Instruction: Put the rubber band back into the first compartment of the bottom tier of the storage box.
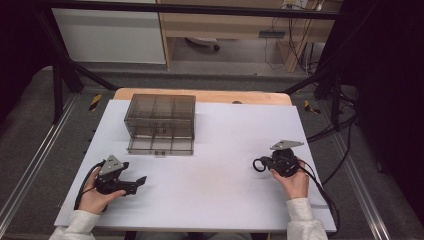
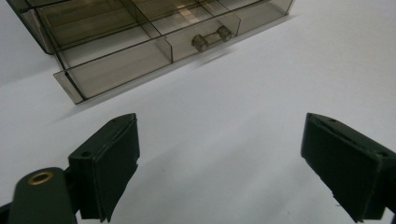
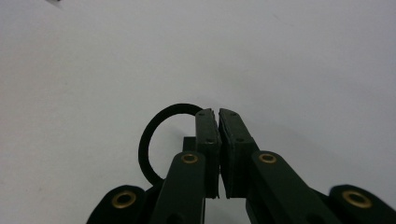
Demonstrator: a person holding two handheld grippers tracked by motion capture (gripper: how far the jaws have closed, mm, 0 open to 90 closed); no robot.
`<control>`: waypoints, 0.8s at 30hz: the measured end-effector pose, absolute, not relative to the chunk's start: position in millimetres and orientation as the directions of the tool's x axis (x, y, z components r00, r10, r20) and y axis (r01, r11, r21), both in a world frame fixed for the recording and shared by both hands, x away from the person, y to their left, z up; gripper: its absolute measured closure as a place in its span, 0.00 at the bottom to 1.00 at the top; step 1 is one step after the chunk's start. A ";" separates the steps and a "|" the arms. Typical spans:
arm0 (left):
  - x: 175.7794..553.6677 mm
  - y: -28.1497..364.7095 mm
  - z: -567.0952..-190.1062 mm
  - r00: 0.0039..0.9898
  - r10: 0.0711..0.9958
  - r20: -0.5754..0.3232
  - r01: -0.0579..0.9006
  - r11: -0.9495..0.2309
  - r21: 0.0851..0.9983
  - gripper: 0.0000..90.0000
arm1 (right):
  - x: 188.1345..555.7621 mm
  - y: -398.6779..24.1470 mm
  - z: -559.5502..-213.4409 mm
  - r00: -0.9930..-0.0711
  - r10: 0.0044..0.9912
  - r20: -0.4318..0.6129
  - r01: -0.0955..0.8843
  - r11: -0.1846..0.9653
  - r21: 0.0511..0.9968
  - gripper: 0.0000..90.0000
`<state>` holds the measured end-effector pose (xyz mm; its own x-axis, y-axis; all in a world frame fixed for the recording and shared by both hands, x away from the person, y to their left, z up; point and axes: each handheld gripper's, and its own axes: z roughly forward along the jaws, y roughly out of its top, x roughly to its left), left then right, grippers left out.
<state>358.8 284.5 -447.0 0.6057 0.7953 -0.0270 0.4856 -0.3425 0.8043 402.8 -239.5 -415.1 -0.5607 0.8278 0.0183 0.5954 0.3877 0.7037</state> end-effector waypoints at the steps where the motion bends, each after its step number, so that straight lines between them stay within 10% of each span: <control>1: 358.8 284.6 -447.0 0.606 0.795 -0.027 0.486 -0.342 0.804 0.13 | 402.7 -238.3 -414.9 -0.563 0.826 0.017 0.592 0.388 0.706 0.97; 24: 358.8 284.1 -447.6 0.608 0.793 -0.032 0.488 -0.342 0.803 0.13 | 400.9 -222.7 -407.1 -0.606 0.796 0.006 0.561 0.422 0.712 0.97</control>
